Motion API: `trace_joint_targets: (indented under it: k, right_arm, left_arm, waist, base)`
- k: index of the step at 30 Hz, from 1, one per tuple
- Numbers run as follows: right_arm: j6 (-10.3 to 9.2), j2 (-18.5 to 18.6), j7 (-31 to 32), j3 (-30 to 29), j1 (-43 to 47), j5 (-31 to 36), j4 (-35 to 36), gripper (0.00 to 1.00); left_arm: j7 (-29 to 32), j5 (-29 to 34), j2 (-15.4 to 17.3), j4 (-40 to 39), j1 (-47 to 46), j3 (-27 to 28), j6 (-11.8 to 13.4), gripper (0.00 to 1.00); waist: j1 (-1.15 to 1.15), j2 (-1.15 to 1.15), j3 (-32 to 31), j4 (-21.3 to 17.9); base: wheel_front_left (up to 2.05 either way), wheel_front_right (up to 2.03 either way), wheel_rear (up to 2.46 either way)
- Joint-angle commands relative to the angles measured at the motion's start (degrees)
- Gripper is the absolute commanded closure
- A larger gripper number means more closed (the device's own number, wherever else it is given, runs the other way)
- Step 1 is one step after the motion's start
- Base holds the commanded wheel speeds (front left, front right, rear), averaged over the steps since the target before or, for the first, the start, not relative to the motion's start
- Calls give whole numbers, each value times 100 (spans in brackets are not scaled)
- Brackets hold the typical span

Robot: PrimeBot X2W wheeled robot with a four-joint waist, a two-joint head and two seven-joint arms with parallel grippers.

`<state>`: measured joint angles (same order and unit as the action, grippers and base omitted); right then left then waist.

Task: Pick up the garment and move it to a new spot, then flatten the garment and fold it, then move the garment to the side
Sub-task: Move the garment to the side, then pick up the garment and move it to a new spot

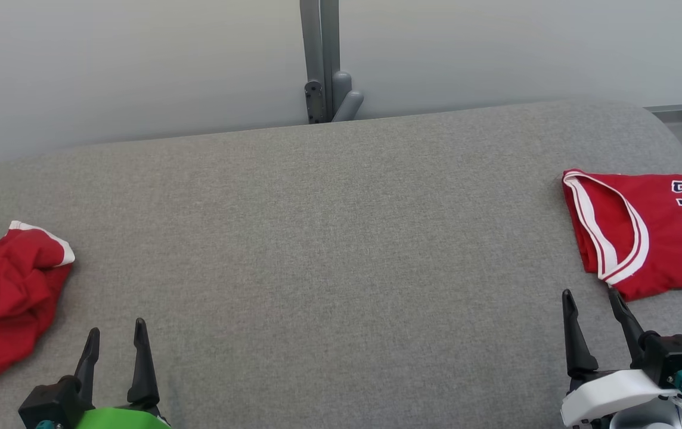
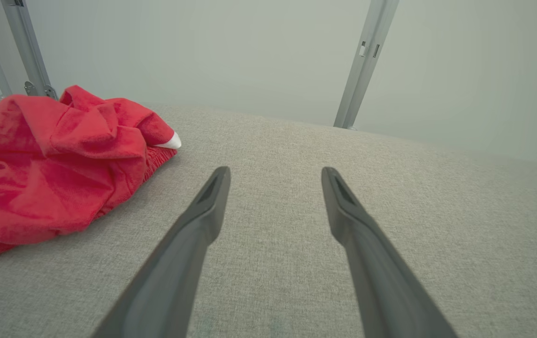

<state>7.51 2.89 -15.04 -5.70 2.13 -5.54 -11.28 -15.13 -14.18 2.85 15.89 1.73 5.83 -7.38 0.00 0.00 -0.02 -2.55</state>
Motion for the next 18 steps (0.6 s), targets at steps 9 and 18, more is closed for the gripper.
trace_joint_targets:
  k: [9,18]
  right_arm:
    - [-5,7,-16,35,125,-66,2,0]
    - [-5,7,-16,111,203,-91,-6,0]
  left_arm:
    - [3,-92,13,-21,-53,38,35,0]
    - [2,-98,16,-27,63,40,74,0]
  waist:
    - [0,0,-17,311]
    - [0,0,-143,1278]
  base:
    - [0,0,0]
    - [0,0,0]
